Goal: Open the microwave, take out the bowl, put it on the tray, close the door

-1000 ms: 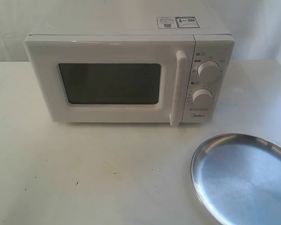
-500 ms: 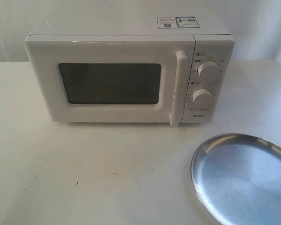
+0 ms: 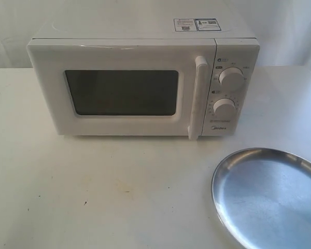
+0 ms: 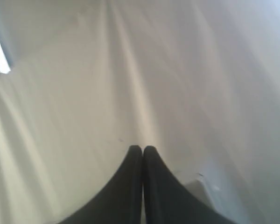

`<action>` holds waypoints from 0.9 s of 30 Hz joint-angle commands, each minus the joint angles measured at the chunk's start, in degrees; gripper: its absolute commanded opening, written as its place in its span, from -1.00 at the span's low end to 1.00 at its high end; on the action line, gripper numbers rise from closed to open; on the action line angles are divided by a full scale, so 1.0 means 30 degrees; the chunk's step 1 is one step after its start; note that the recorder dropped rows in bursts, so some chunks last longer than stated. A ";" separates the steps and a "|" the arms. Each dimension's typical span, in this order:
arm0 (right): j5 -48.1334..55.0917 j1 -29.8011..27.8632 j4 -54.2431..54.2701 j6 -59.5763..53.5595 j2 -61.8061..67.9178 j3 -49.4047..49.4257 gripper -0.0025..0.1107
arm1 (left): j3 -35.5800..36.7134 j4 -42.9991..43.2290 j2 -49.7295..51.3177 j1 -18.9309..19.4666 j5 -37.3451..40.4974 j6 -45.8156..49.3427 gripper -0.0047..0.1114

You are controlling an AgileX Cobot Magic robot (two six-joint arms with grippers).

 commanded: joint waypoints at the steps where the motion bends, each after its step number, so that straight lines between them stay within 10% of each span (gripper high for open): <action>1: -0.4847 0.0099 -0.8504 0.5203 0.1737 -0.2684 -0.96 | -0.0053 -0.0150 -0.0040 0.0002 -0.0080 0.0000 -0.92; 9: -0.4068 0.0099 -1.6277 0.5986 1.0392 -0.8409 -0.96 | -0.0053 -0.0150 -0.0040 0.0002 -0.0080 0.0000 -0.92; 27: -1.3241 -0.3369 -1.6626 -0.3699 3.1010 -1.1420 -0.96 | -0.0053 -0.0150 -0.0040 0.0002 -0.0080 0.0000 -0.92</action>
